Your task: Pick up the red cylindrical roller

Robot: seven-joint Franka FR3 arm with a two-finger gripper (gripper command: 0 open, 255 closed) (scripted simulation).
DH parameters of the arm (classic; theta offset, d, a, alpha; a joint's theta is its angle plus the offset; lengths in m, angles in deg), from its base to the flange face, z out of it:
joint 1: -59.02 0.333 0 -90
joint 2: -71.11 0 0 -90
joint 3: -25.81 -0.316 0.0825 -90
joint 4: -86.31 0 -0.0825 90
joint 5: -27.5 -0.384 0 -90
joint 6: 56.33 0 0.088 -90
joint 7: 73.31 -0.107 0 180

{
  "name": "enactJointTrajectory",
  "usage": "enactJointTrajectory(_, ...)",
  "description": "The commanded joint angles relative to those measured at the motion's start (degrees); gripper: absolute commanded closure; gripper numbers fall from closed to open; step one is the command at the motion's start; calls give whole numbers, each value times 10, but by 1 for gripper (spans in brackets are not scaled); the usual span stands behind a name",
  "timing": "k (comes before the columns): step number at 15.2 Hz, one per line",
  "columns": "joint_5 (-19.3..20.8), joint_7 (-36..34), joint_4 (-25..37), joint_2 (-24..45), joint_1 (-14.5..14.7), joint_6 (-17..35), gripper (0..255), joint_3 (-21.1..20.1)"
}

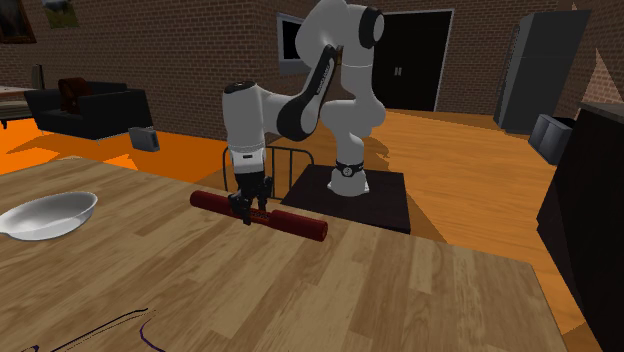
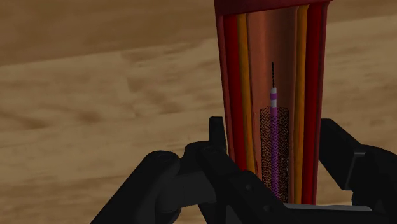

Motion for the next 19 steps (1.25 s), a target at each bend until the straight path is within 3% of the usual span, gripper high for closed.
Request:
enactJointTrajectory(1,0,0,-1,2,0,1,255,0)
enactJointTrajectory(19,65,-45,41,-80,16,-106,255,14)
